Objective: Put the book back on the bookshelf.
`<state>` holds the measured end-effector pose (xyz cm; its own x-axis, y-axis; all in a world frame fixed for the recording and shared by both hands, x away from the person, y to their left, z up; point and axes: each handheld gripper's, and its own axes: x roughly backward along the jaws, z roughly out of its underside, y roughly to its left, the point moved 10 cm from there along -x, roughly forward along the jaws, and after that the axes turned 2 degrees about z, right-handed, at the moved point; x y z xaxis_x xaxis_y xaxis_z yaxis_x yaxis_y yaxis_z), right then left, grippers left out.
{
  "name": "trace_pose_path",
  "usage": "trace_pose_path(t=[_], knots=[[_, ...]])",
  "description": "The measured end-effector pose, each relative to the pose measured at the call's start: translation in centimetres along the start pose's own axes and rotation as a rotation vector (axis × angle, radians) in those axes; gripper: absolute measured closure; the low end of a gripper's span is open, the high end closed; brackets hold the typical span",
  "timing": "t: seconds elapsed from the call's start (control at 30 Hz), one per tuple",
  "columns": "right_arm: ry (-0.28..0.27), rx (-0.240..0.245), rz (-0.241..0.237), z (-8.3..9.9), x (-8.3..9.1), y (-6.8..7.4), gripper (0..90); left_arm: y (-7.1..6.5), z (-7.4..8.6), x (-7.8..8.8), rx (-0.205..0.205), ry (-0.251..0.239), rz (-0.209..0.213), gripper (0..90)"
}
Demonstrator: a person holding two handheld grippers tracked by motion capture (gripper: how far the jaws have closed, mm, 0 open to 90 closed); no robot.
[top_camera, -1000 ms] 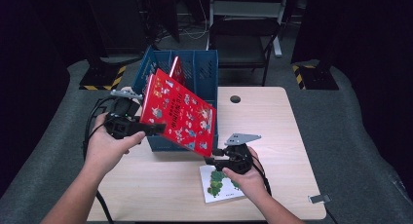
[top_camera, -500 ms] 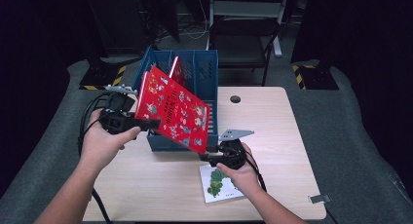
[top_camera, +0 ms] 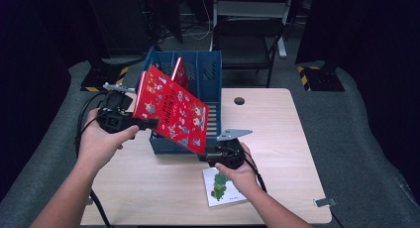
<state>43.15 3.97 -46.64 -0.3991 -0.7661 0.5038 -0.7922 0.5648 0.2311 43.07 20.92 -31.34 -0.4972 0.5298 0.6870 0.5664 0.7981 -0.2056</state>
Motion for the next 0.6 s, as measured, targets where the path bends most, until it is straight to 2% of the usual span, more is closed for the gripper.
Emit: trace_pose_path(t=[0.13,0.6], knots=[[0.012,0.015,-0.003,0.0,-0.6,0.3,54.2,0.1,-0.1,0.2,-0.002,0.0,-0.008,57.3],[0.005,-0.012,-0.011,0.3,-1.4,0.6,55.5,-0.3,-0.2,0.2,-0.013,-0.009,-0.02,59.8]])
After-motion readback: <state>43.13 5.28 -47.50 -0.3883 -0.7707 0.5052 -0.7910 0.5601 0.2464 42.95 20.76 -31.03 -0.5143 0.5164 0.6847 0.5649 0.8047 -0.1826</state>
